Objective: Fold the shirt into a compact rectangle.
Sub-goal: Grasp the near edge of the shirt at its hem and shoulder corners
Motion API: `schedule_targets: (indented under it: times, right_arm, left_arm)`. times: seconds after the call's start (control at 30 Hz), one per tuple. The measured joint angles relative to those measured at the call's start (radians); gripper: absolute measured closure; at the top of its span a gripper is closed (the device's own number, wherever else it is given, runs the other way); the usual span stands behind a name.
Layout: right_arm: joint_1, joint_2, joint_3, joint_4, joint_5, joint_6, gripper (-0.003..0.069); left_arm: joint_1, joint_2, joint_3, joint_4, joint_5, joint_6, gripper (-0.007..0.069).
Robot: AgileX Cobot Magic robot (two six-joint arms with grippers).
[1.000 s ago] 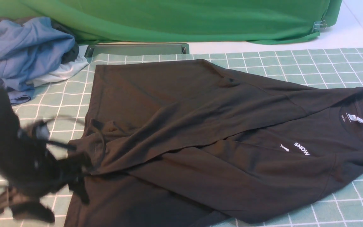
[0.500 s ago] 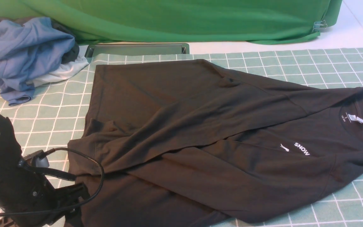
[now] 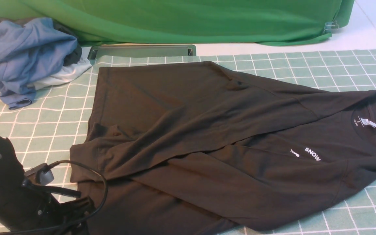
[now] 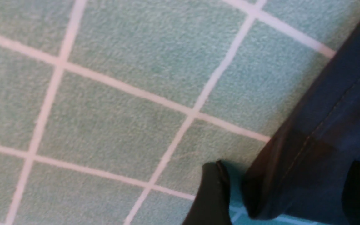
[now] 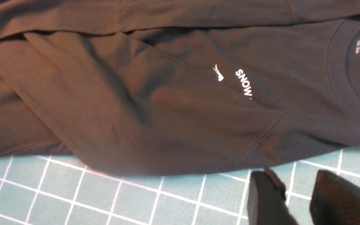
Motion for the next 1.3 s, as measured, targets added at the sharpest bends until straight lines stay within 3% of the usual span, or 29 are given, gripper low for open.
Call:
schedule_targets:
  times: [0.13, 0.33, 0.6, 0.83, 1.03, 1.3]
  right_arm:
    - [0.000, 0.000, 0.000, 0.000, -0.001, 0.000, 0.0422]
    - [0.000, 0.000, 0.001, 0.000, -0.008, 0.000, 0.0422]
    - [0.000, 0.000, 0.001, 0.000, -0.008, 0.000, 0.0422]
    - [0.000, 0.000, 0.001, 0.023, -0.008, 0.000, 0.0422]
    - [0.057, 0.014, 0.001, 0.075, -0.009, -0.010, 0.0420]
    - [0.276, 0.171, 0.001, 0.072, -0.012, -0.063, 0.0417]
  left_arm:
    - [0.000, 0.015, 0.000, -0.014, -0.009, 0.018, 0.0180]
    - [0.002, 0.039, 0.011, 0.004, 0.000, 0.017, 0.0331]
    - [0.003, 0.047, 0.011, 0.018, 0.004, 0.019, 0.0431]
    - [0.004, 0.028, 0.008, 0.015, 0.009, 0.067, 0.0596]
    - [0.003, -0.064, 0.019, -0.028, -0.015, 0.093, 0.0606]
    - [0.003, -0.175, 0.019, 0.010, 0.007, 0.114, 0.0606]
